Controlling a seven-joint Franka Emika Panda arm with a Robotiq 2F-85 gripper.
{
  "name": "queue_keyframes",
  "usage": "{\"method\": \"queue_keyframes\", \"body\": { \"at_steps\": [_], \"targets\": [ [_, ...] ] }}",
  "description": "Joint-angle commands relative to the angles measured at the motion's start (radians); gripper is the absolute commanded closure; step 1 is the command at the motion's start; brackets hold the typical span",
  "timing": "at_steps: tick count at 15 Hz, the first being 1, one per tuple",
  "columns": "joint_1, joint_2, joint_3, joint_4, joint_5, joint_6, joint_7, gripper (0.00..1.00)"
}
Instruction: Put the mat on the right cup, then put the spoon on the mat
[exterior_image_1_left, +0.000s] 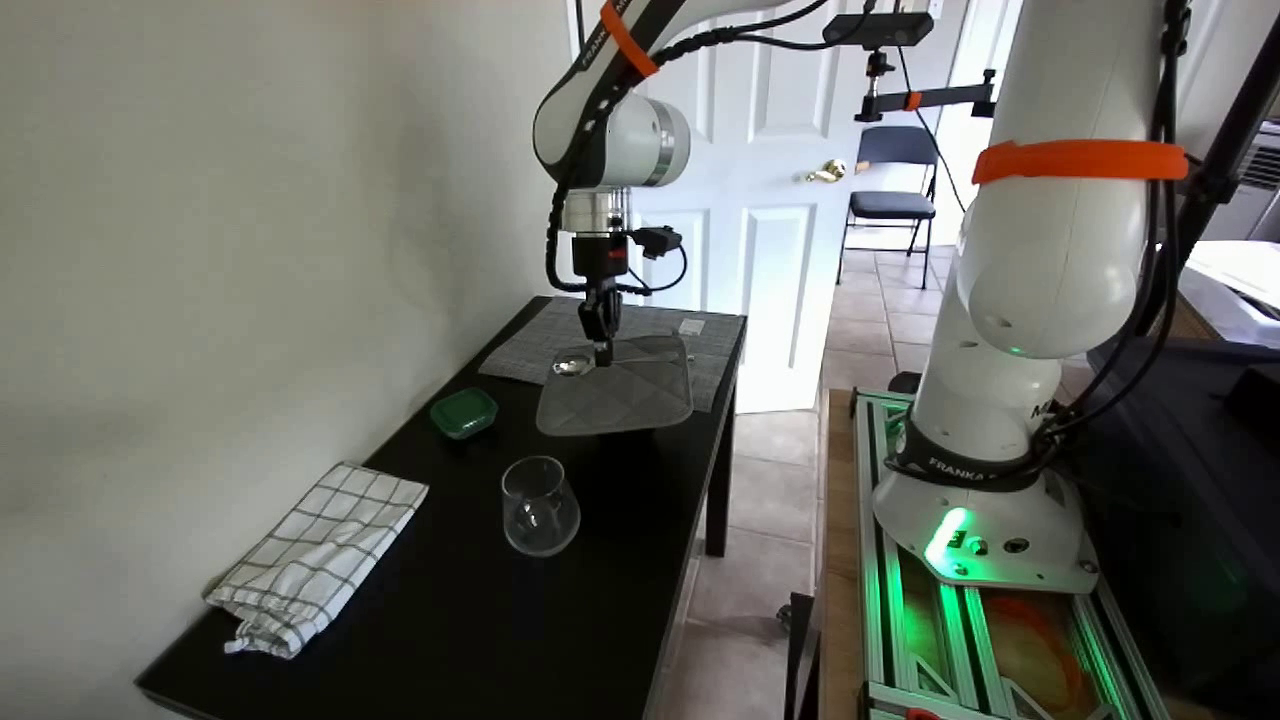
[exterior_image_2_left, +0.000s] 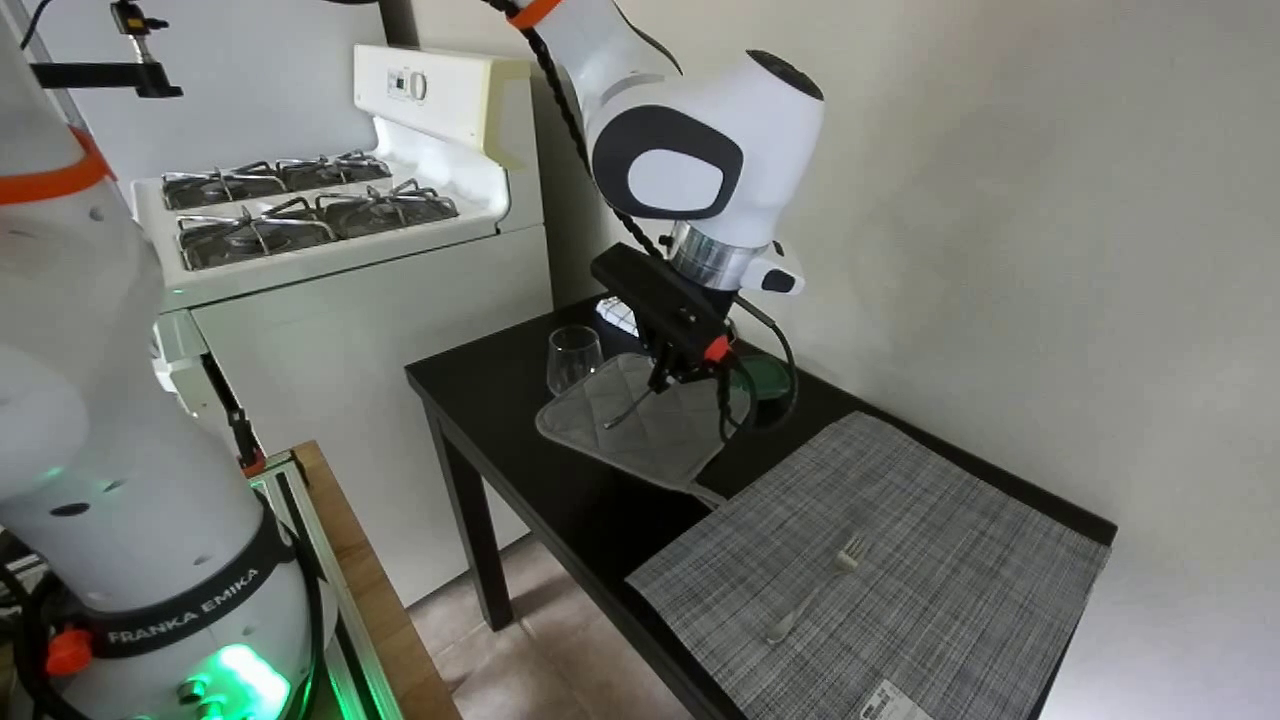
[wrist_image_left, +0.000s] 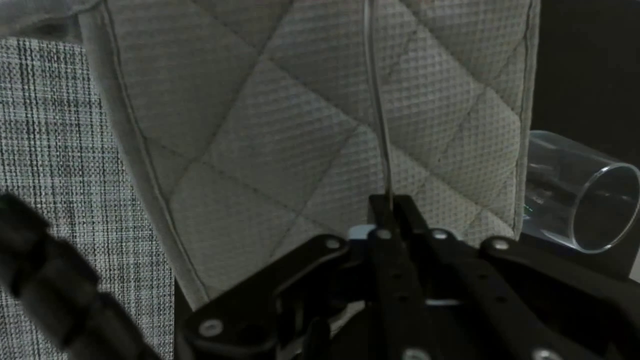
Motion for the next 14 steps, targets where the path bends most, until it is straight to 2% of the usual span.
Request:
{"method": "queue_keyframes", "body": {
  "at_steps": [1,2,9,11,14],
  "targets": [
    [0.016,-0.030,-0.012,-0.040,-0.002,0.035,-0.002,0.69],
    [0.016,-0.030,-0.013,-0.040,-0.006,0.033,-0.005,0.68],
    [0.014,-0.032,-0.015,-0.036,-0.005,0.027,-0.005,0.17],
    [0.014,-0.061,-0.018,-0.033,-0.049,0.002,0.029,0.02],
    [0.014,-0.135,-0.023,-0.041,-0.165,0.010,0.062,0.00]
  ]
}}
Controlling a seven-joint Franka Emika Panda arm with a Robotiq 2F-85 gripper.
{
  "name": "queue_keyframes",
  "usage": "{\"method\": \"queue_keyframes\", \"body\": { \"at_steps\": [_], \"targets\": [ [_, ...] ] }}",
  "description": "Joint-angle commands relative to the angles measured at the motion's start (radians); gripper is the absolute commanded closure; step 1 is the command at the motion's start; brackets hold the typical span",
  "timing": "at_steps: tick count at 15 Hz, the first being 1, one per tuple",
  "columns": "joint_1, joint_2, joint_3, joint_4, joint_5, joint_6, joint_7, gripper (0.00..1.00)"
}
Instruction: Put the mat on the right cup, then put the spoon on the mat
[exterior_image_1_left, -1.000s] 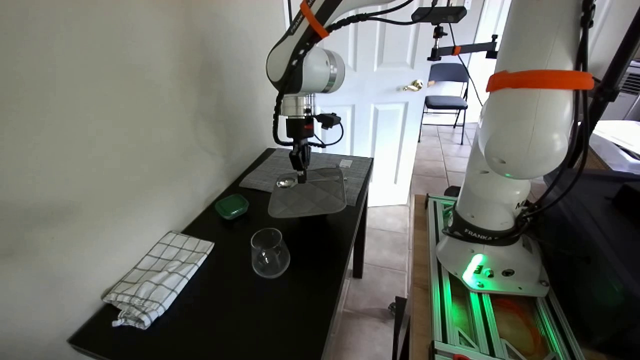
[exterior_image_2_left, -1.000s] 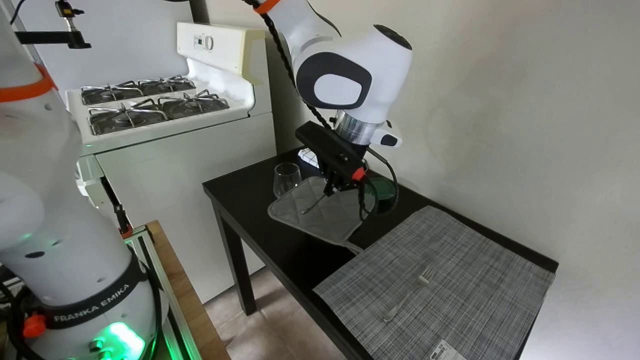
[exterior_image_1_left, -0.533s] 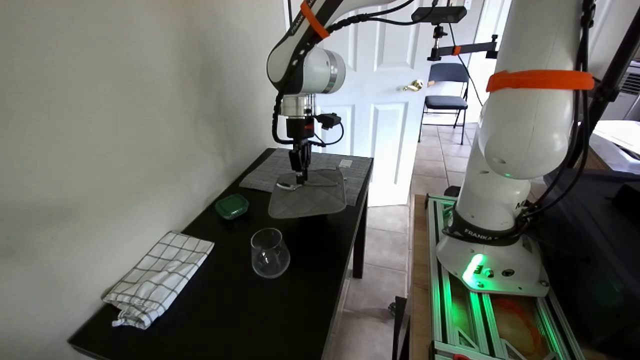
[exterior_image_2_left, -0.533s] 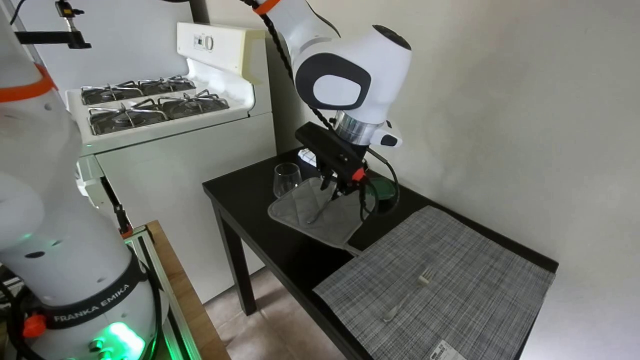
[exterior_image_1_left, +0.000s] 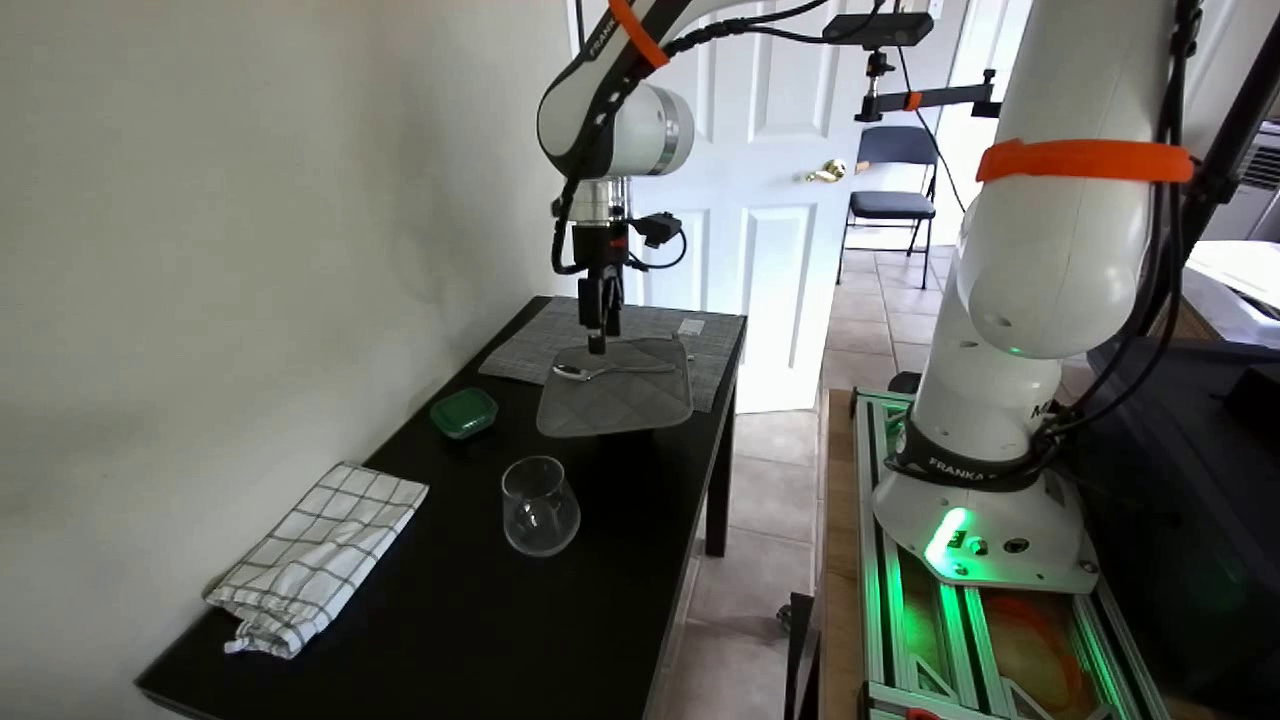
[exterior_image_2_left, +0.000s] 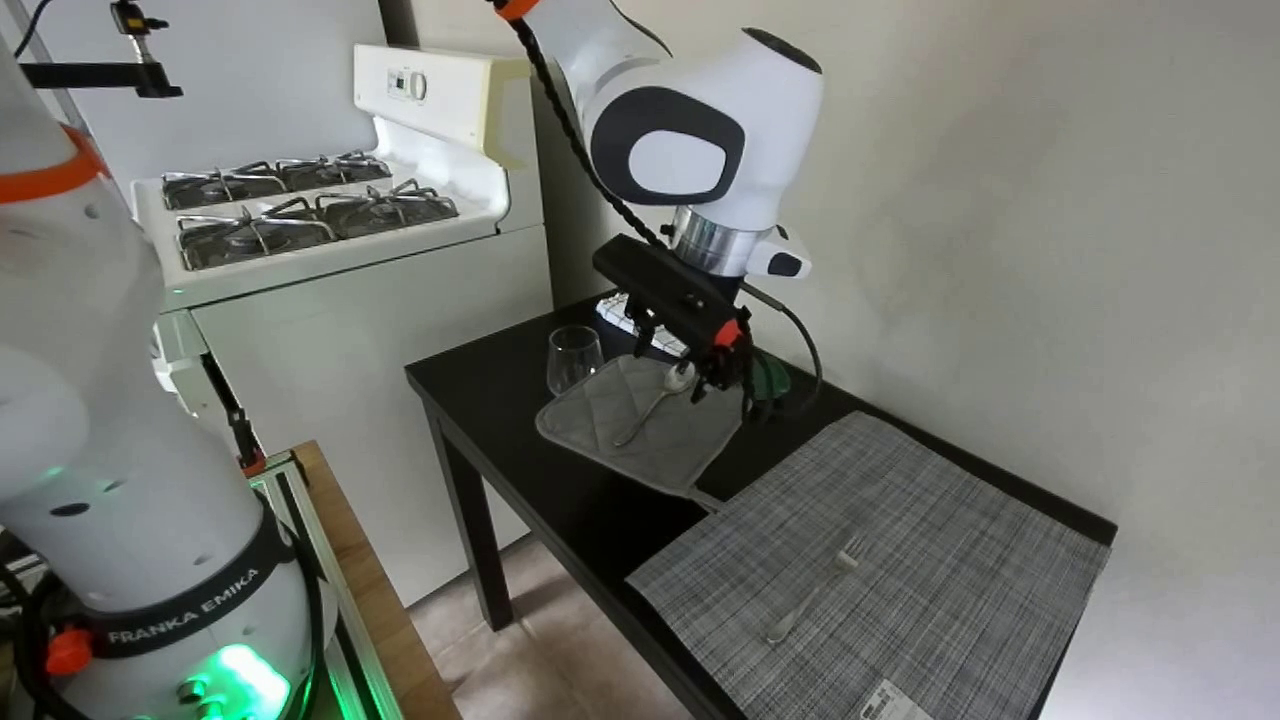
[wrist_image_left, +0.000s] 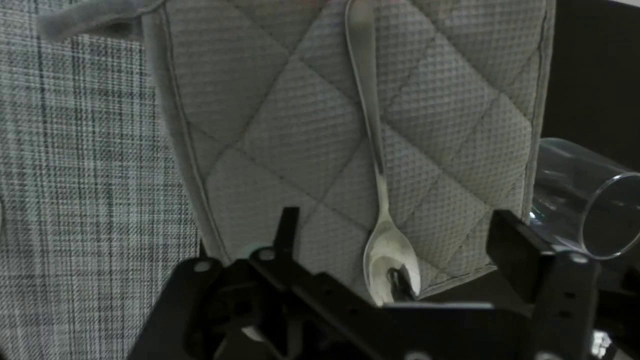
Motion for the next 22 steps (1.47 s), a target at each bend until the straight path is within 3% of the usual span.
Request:
{"method": "queue_keyframes", "body": {
  "at_steps": [1,7,17,18,22],
  "targets": [
    [0.015,-0.122,-0.018,-0.036,-0.147,0.015,0.059,0.00],
    [0.025,-0.221,-0.030,-0.013,-0.257,-0.004,0.116,0.00],
    [0.065,-0.266,-0.026,0.053,-0.269,-0.096,0.200,0.00],
    [0.068,-0.250,-0.038,0.043,-0.257,-0.052,0.175,0.00],
    [0.074,-0.254,-0.036,0.055,-0.257,-0.069,0.182,0.00]
  ]
}}
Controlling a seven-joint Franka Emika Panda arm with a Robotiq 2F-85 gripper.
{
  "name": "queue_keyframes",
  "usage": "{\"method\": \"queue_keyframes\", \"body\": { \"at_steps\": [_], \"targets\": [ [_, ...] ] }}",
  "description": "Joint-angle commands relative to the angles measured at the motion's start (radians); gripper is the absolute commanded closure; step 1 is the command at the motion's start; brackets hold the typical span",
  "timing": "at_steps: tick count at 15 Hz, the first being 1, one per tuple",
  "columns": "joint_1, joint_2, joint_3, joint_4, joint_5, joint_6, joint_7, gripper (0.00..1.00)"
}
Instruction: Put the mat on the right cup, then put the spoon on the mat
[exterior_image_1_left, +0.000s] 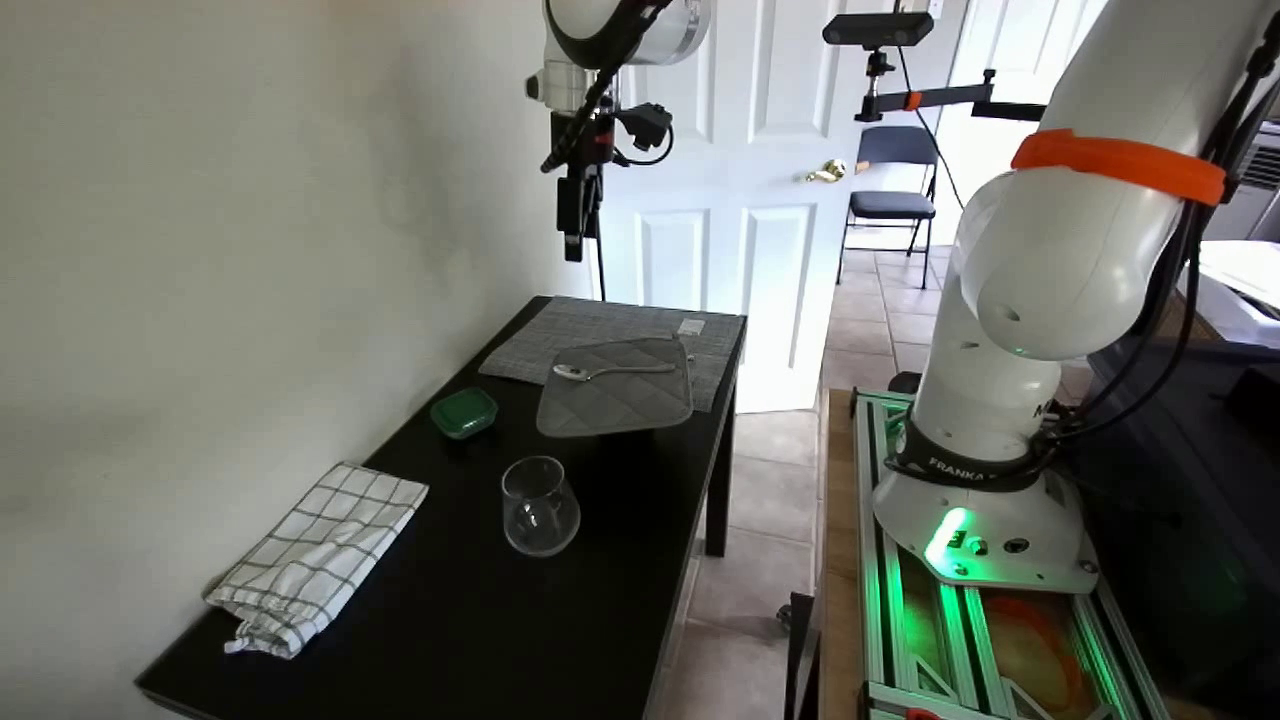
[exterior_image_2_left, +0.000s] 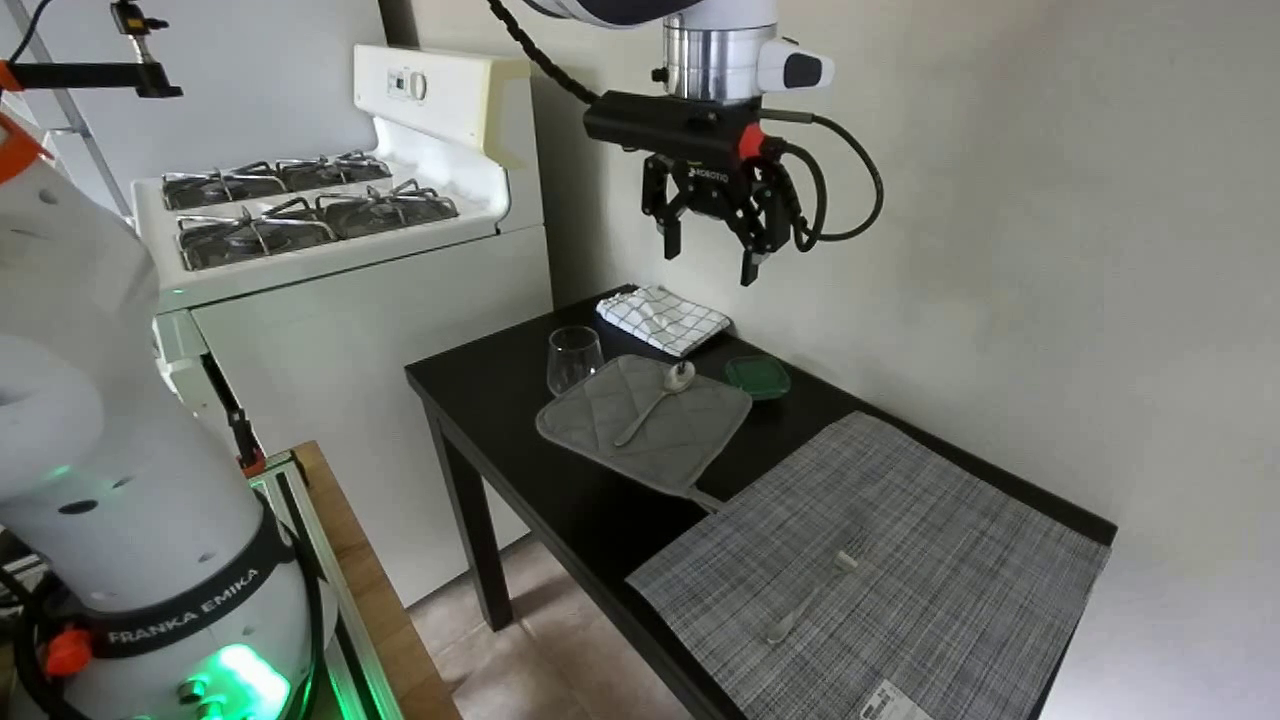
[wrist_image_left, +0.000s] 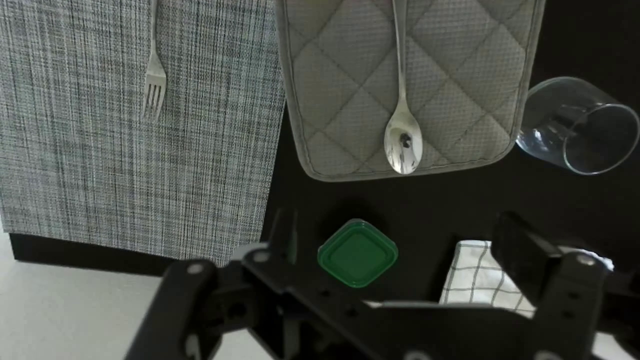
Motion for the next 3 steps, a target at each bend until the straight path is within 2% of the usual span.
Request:
{"method": "queue_keyframes", "body": {
  "at_steps": [1,3],
  "targets": [
    [0.024,-0.001,-0.023,0.001,-0.009,-0.002,0.007,0.00],
    [0.024,-0.001,-0.023,0.001,-0.008,-0.002,0.007,0.00]
  ]
}}
